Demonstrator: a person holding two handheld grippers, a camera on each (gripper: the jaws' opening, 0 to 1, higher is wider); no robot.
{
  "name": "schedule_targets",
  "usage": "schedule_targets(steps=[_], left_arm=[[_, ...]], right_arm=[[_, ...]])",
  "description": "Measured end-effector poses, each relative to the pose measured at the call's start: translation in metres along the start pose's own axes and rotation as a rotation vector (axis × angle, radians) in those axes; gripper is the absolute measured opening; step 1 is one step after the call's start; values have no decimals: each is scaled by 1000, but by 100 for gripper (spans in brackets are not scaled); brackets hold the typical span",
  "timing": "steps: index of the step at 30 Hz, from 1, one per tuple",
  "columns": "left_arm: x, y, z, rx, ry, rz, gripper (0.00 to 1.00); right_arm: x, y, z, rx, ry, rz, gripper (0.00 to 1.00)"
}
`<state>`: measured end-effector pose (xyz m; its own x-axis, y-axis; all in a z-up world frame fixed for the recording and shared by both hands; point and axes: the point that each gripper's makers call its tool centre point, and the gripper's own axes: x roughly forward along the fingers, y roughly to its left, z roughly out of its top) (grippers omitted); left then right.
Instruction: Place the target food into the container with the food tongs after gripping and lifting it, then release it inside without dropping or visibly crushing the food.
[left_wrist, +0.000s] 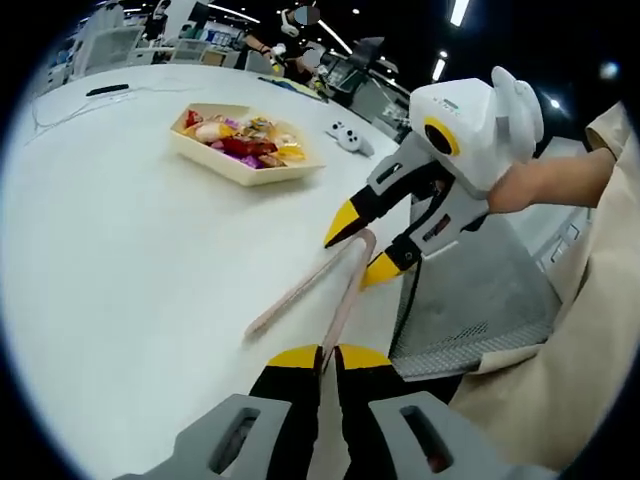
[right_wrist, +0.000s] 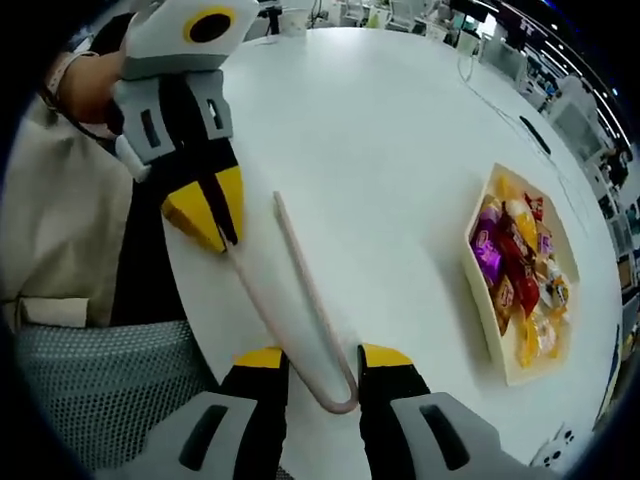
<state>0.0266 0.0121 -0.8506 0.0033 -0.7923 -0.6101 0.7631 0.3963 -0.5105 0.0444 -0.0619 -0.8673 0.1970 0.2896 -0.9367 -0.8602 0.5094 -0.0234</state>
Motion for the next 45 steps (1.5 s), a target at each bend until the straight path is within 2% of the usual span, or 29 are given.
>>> schedule_targets(steps=[15,20,27,36,41,45], left_arm=[[-4,-2,-1,19,-2,8,14],[-4,-1,3,13,-19,13,17],[-7,2,0,6,-20,25,17],[-10,2,-2,-2,-36,37,23],[-14,3,-2,25,-51,70,36],[-20,6,-1,30,-64,93,40]], right_arm=[[-1,1,-4,63,-13,5,28],[-1,2,-4,76,-14,8,28],[-3,2,-6,95,-26,9,29],[-6,3,-8,132,-52,2,30],[-9,3,-10,168,-70,-11,31],[-17,6,-8,179,-87,-14,34]])
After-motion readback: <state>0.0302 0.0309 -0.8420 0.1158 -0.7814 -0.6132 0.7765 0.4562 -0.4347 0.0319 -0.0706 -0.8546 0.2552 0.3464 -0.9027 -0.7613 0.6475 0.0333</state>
